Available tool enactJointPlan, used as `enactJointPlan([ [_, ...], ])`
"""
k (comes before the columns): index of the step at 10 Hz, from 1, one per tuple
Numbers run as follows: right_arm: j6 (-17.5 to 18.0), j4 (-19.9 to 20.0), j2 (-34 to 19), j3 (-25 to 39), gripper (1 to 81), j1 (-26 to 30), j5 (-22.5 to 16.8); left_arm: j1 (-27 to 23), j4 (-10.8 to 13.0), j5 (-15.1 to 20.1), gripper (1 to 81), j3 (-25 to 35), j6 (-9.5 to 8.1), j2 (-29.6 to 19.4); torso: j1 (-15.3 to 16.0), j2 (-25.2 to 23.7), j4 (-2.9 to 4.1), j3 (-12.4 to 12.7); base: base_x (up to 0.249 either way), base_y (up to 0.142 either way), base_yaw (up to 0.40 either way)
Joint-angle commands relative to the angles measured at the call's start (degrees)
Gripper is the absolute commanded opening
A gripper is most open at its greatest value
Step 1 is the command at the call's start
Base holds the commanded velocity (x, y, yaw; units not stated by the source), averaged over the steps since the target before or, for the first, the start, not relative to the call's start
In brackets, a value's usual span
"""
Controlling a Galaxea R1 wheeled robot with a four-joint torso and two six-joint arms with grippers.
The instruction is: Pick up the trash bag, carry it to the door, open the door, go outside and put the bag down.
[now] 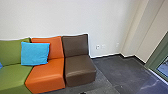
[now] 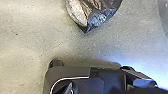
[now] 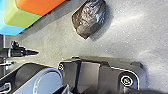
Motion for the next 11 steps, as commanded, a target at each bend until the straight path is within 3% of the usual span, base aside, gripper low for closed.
enactJointPlan([
  [1, 1.1, 1.5, -3.5, 0.9, 81.1, 6.2, -4.9, -6.1, -1.1, 5.4, 81.1, -2.0, -0.16, -0.1, 3.5, -5.5, 0.0, -5.1, 0.0, 0.0, 0.0],
  [3, 1.1, 1.7, -4.6, 1.0, 81.1, 6.1, -5.0, -7.8, -1.5, 6.4, 81.1, -2.0, -0.16, 0.2, 6.1, -9.5, 0.0, -3.5, 0.0, 0.0, 0.0],
  [6, 1.2, 1.7, -6.3, 1.9, 81.1, 6.1, -5.0, -11.6, -1.7, 8.1, 81.1, -2.1, -0.24, 0.9, 9.0, -14.0, 0.0, -5.4, 0.0, 0.0, 0.0],
  [8, 1.3, 1.7, -6.2, 1.9, 81.1, 6.2, -5.0, -13.3, -1.7, 10.4, 81.1, -2.4, -0.25, 2.5, 11.5, -17.9, 0.0, -5.4, 0.0, 0.0, 0.0],
  [11, 2.1, 1.6, -4.8, 1.9, 81.1, 7.4, -5.1, -13.9, -1.8, 10.4, 81.1, -2.4, -0.25, 5.2, 15.2, -23.8, 0.0, -5.4, 0.0, 0.0, 0.0],
])
